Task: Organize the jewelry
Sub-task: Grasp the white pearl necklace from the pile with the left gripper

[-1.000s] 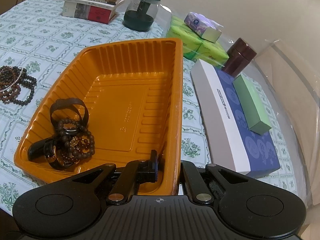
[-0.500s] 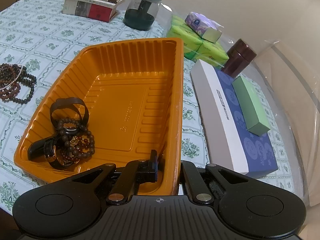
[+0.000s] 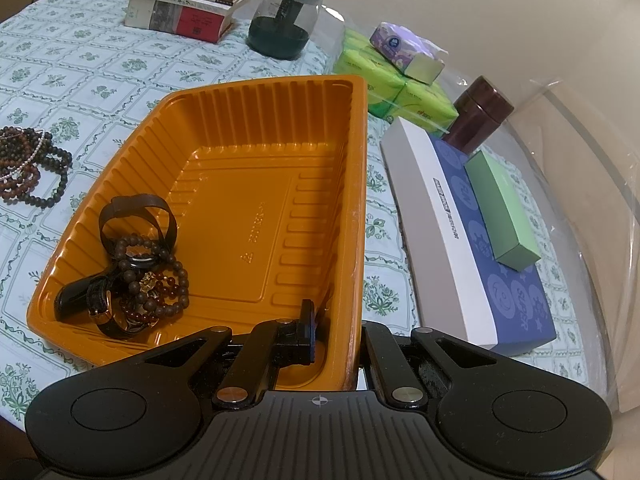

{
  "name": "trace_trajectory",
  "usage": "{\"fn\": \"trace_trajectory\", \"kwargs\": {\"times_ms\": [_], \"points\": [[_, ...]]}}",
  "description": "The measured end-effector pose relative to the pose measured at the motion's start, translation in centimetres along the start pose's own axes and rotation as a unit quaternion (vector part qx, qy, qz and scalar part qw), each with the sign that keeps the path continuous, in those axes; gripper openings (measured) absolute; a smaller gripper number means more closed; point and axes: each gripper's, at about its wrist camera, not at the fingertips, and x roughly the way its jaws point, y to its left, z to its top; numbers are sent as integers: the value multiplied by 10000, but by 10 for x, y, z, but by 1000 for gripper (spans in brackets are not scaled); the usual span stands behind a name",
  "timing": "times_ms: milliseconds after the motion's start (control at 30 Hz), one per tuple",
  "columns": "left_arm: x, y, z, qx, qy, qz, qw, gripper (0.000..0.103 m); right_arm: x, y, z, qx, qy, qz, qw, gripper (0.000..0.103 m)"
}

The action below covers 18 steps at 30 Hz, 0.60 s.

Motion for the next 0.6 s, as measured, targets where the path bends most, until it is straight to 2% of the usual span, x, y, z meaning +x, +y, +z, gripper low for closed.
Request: {"fn": "trace_trajectory", "kwargs": {"times_ms": [100, 167, 200, 333, 500, 600], "points": [[2, 0, 1, 209, 17, -50, 9998, 15, 0, 0, 0, 2, -1, 1, 10000, 5], [2, 2, 3, 220, 49, -47, 9997, 2, 0, 0, 0, 0, -1, 2, 10000, 5], [1, 3, 4, 220, 57, -35, 9997, 0, 0, 0, 0, -1, 0, 1, 10000, 5], [-10, 13, 8, -2, -78, -29, 10000, 0, 0, 0, 0, -3, 1, 3, 10000, 5], [-30, 45, 17, -699, -373, 53, 9968, 0, 1, 0, -1, -21, -6, -9, 10000, 5], [-36, 59, 22, -870, -517, 40, 9949, 0, 1, 0, -1, -23, -5, -8, 10000, 5]]}}
